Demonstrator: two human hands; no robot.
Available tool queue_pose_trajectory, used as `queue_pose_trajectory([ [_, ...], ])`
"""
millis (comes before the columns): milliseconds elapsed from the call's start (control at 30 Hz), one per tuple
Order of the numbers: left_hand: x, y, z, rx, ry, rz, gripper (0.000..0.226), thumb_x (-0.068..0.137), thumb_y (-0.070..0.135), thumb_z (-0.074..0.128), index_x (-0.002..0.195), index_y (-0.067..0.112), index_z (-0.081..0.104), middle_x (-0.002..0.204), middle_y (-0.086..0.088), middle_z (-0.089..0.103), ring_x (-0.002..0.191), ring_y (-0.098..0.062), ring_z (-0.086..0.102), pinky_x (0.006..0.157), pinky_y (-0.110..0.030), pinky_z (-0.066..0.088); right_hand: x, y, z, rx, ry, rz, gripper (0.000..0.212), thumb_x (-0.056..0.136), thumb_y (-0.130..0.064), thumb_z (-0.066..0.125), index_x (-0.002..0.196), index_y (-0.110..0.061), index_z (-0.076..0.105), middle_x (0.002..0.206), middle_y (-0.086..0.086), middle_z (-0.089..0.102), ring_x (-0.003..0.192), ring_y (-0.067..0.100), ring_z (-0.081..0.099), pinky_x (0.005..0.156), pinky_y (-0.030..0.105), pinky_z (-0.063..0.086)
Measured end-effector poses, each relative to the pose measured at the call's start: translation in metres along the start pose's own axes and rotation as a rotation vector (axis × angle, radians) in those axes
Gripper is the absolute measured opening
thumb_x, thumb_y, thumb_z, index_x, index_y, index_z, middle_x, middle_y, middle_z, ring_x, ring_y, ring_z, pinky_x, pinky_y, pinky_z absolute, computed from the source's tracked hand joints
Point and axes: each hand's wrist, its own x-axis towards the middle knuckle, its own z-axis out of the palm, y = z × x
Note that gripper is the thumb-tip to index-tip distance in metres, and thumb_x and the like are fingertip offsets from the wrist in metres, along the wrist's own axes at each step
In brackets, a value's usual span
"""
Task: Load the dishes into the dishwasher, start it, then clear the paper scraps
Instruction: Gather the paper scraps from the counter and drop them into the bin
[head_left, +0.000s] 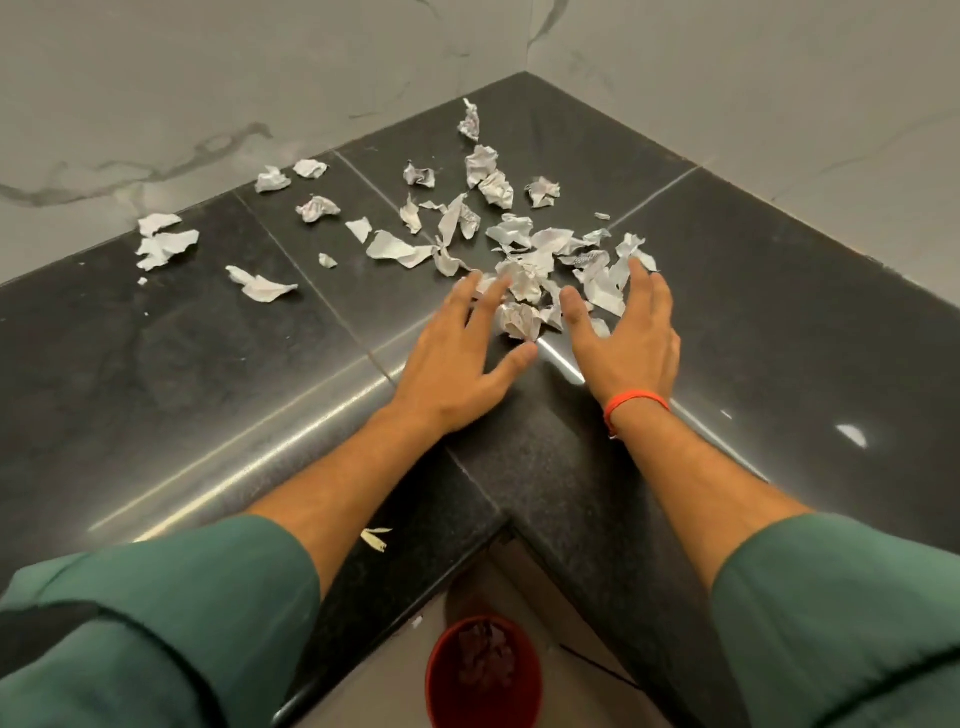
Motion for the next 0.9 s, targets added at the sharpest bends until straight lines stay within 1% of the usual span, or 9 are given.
queue_pose_trajectory([
  [133,0.027,-0.001,0.008,0.155,-0.007,-0.127,0.084,0.093,0.077,0.029,0.161,0.033,0.005,0.169,-0.010,0.004,0.156,-0.025,0.002,0.126,-0.046,0.010,0.011,-0.001,0.006,0.011,0.011,-0.020,0.089,0.083,-0.085,0.033,0.152,-0.030,0.029,0.160,0.001,0.027,0.146,0.018,0.030,0.116,0.045,0.028],
  [333,0.053,0.008,0.020,0.145,-0.117,0.274,0.080,0.095,0.069,0.038,0.161,0.030,0.015,0.164,-0.007,0.026,0.150,-0.024,0.027,0.117,-0.047,0.034,0.024,-0.003,0.007,0.077,0.067,0.047,0.085,0.084,-0.082,0.030,0.152,-0.030,0.032,0.161,0.001,0.027,0.146,0.017,0.031,0.114,0.043,0.030],
  [500,0.053,0.009,0.019,0.142,-0.090,0.155,0.094,0.088,0.079,0.042,0.161,0.032,0.006,0.168,-0.005,0.011,0.154,-0.023,0.016,0.122,-0.047,0.026,0.032,-0.004,0.010,0.084,0.073,0.087,0.086,0.082,-0.083,0.027,0.149,-0.030,0.037,0.159,-0.001,0.032,0.144,0.015,0.034,0.115,0.044,0.029],
  [567,0.054,0.010,0.018,0.143,-0.110,0.144,0.103,0.082,0.085,0.045,0.161,0.034,0.001,0.170,-0.004,0.004,0.156,-0.023,0.012,0.122,-0.049,0.026,0.035,-0.005,0.011,0.094,0.058,0.069,0.081,0.085,-0.082,0.030,0.147,-0.031,0.040,0.154,-0.004,0.041,0.138,0.013,0.041,0.115,0.041,0.030],
  [667,0.054,0.010,0.018,0.115,-0.121,0.139,0.112,0.076,0.089,0.049,0.160,0.037,-0.002,0.170,-0.001,-0.001,0.156,-0.023,0.012,0.121,-0.050,0.030,0.041,-0.005,0.010,0.268,0.029,-0.001,0.065,0.089,-0.075,0.037,0.137,-0.034,0.051,0.131,-0.008,0.060,0.111,-0.001,0.059,0.101,0.028,0.045],
  [733,0.053,0.012,0.017,0.118,-0.122,0.135,0.112,0.076,0.086,0.053,0.160,0.037,-0.003,0.170,-0.002,0.002,0.155,-0.023,0.014,0.121,-0.049,0.030,0.047,-0.003,0.010,0.389,0.053,-0.017,0.058,0.091,-0.068,0.039,0.129,-0.030,0.058,0.116,-0.004,0.063,0.092,-0.014,0.057,0.081,0.007,0.042],
  [767,0.053,0.013,0.016,0.121,-0.119,0.135,0.111,0.077,0.085,0.054,0.160,0.036,-0.002,0.170,-0.003,0.004,0.155,-0.022,0.015,0.121,-0.048,0.029,0.050,-0.003,0.011,0.442,0.093,-0.005,0.056,0.091,-0.065,0.040,0.126,-0.027,0.061,0.114,-0.002,0.061,0.087,-0.016,0.056,0.076,0.004,0.041],
  [800,0.053,0.014,0.015,0.124,-0.116,0.133,0.110,0.078,0.084,0.054,0.161,0.036,0.000,0.170,-0.003,0.006,0.155,-0.021,0.015,0.122,-0.047,0.028,0.053,-0.002,0.013,0.491,0.140,0.020,0.055,0.092,-0.063,0.041,0.123,-0.024,0.063,0.115,0.000,0.058,0.087,-0.011,0.057,0.076,0.007,0.043],
  [900,0.054,0.017,0.014,0.135,-0.128,0.118,0.107,0.079,0.083,0.054,0.160,0.037,0.002,0.169,-0.002,0.011,0.154,-0.019,0.015,0.123,-0.044,0.026,0.061,0.000,0.018,0.543,0.262,0.094,0.050,0.092,-0.061,0.042,0.117,-0.024,0.065,0.122,-0.001,0.051,0.102,0.010,0.057,0.088,0.033,0.051],
])
